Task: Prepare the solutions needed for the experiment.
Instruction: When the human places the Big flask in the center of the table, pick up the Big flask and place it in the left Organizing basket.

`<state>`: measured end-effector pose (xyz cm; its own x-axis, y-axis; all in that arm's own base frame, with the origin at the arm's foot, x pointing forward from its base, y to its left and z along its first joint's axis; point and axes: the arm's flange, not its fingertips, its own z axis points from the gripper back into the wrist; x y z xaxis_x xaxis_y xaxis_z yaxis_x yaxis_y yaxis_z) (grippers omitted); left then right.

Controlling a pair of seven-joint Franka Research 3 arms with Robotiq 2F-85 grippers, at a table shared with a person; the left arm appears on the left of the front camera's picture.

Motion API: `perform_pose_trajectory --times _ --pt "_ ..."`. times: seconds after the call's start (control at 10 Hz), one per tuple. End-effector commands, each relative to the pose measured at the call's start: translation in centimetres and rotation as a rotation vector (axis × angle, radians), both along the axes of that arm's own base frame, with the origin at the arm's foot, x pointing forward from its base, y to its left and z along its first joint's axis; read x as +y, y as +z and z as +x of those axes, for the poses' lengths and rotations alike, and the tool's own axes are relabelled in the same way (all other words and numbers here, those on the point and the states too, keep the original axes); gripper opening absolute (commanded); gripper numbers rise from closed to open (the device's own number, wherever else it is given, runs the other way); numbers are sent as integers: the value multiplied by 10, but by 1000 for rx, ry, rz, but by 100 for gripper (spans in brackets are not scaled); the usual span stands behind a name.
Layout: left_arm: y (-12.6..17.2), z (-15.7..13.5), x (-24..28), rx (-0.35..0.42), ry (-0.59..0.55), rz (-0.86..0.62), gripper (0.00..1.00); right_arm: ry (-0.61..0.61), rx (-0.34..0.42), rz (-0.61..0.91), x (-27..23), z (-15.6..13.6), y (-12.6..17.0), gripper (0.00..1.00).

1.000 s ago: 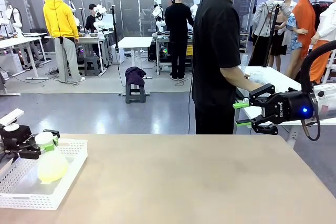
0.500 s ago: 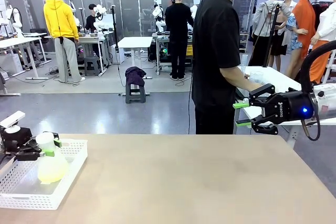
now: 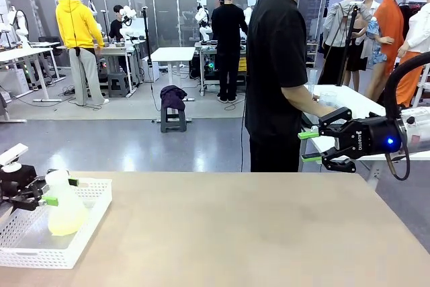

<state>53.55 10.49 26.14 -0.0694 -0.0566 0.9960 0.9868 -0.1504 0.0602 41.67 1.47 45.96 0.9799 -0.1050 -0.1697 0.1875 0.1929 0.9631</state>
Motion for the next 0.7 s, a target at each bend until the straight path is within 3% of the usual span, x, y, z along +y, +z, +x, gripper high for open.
perform_pose_trajectory --times 0.0,0.6 --pt "-4 -3 3 20 22 -36 100 0 -6 4 0 -1 2 50" --pt "0 0 0 0 0 0 97 0 -6 4 0 -1 2 50"
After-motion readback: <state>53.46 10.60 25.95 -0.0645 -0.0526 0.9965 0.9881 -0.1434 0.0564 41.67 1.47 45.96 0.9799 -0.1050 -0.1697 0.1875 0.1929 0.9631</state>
